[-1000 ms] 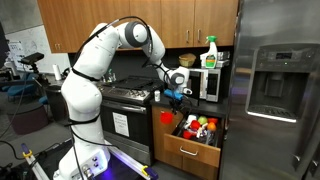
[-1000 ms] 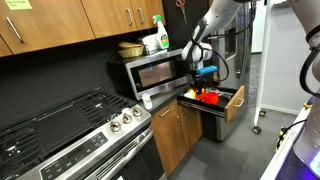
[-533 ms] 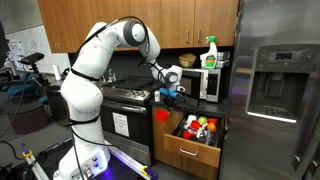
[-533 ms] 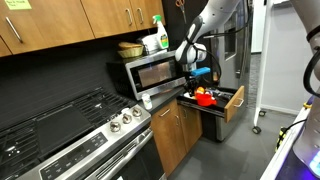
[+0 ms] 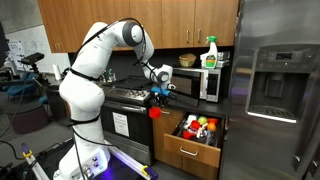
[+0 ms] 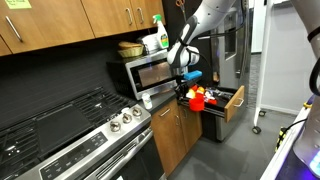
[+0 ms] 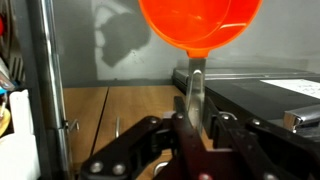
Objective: Remove the red pot out of the drawer
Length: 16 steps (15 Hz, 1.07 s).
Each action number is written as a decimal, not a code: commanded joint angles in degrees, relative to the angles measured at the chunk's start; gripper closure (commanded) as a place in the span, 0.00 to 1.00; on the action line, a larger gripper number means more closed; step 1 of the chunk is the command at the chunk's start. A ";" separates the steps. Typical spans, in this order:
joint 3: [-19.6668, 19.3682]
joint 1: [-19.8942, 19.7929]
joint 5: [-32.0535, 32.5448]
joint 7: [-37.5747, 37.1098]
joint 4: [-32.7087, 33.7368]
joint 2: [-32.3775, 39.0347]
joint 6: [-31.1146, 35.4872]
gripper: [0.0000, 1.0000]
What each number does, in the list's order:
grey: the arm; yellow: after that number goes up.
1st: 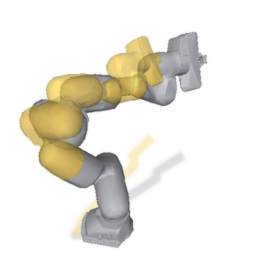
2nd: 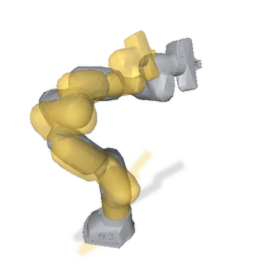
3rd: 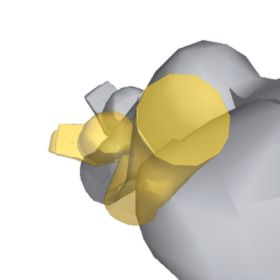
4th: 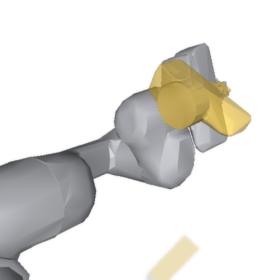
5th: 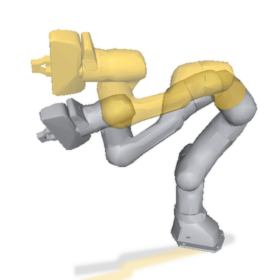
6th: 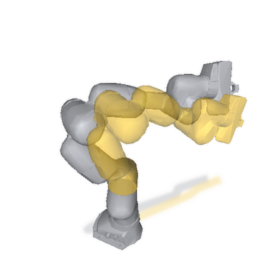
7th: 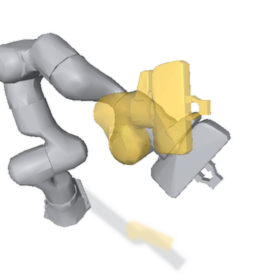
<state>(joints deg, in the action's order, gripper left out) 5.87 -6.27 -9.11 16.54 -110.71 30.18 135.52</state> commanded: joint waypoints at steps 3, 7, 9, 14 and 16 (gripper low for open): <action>1.23 3.39 1.01 -0.12 -1.27 -1.37 2.20 0.95; 1.78 6.13 2.24 -1.30 -0.09 -1.60 0.61 0.95; 2.12 7.15 2.40 -1.79 0.92 -1.82 -1.94 0.95; 2.57 9.35 2.60 -3.22 3.51 -2.80 -8.47 0.95; 2.85 9.85 2.43 -2.80 4.11 -3.22 -9.40 0.95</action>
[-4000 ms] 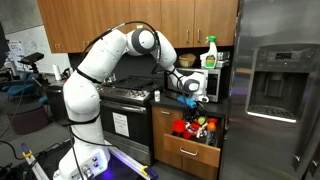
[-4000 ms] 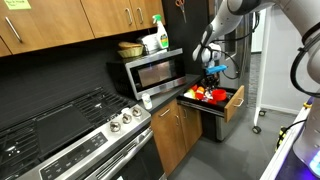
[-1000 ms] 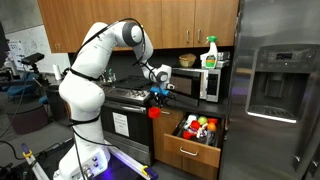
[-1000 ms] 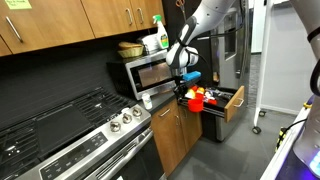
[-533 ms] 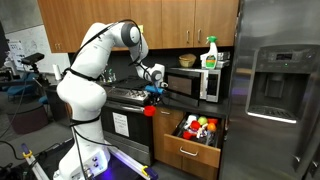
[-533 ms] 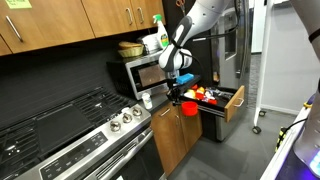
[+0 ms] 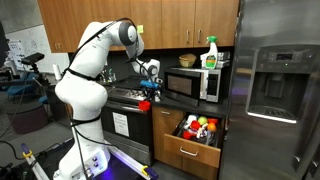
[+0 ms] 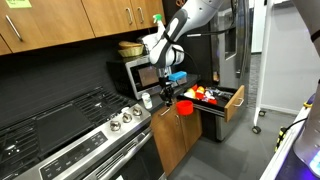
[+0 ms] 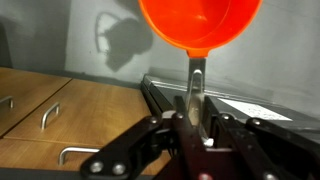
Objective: Remove the red pot out of the drawer
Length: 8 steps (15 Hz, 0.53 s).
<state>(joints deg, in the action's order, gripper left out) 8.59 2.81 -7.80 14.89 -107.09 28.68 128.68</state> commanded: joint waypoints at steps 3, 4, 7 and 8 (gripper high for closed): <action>0.60 1.61 0.84 -0.85 1.31 -2.09 -3.13 0.95; 0.80 1.92 0.85 -0.78 1.54 -2.19 -3.24 0.95; 1.44 2.76 0.72 -0.76 2.05 -2.49 -3.39 0.95; 1.55 3.03 0.74 -0.78 2.21 -2.50 -3.33 0.95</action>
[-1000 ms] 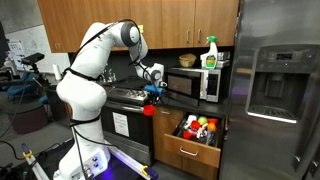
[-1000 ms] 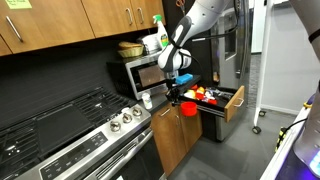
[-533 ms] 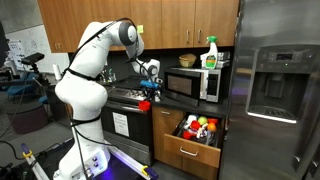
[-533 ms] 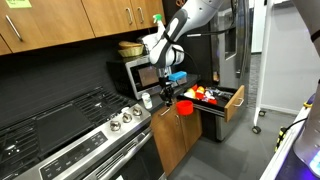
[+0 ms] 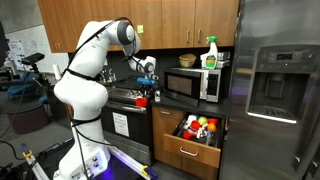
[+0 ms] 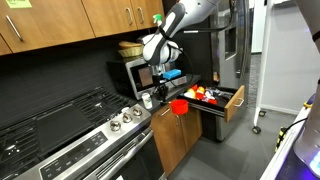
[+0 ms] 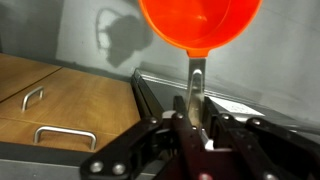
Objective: Remove the red pot out of the drawer
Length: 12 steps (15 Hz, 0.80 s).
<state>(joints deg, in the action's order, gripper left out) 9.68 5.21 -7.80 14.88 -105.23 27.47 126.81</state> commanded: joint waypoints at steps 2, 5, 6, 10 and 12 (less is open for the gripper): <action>0.66 0.98 0.77 -0.79 0.76 -1.07 -1.53 0.95; 0.71 1.28 0.78 -0.77 1.17 -0.79 -1.55 0.95; 0.74 1.27 0.67 -0.67 1.31 -0.75 -1.58 0.95; 0.84 1.30 0.60 -0.41 1.69 -0.57 -1.29 0.95; 0.85 1.35 0.67 -0.38 1.83 -0.49 -1.22 0.95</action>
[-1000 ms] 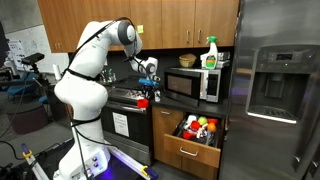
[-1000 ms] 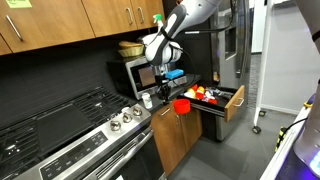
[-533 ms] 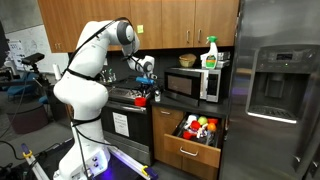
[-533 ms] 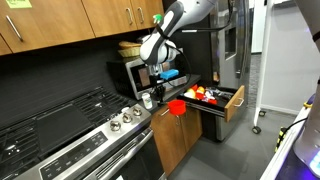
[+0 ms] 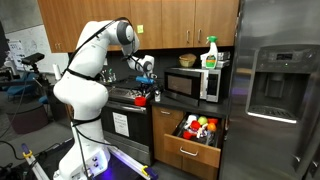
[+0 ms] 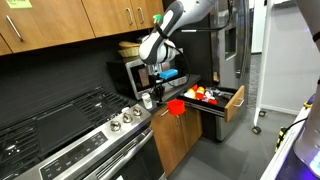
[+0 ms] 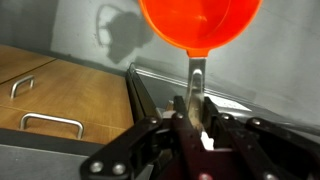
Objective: Remove the red pot out of the drawer
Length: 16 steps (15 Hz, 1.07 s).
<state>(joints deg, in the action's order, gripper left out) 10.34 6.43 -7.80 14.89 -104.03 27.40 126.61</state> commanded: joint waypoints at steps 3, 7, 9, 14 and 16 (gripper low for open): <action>0.26 0.01 0.56 -0.12 0.83 -0.38 -0.93 0.95; 0.69 -0.79 -0.53 1.56 0.74 -0.66 0.11 0.95; 1.02 -1.32 -1.38 2.84 0.60 -0.96 0.93 0.95; 1.73 -2.13 -2.61 5.09 0.55 -0.97 3.48 0.95; 2.00 -2.32 -2.94 5.71 0.52 -0.91 4.10 0.95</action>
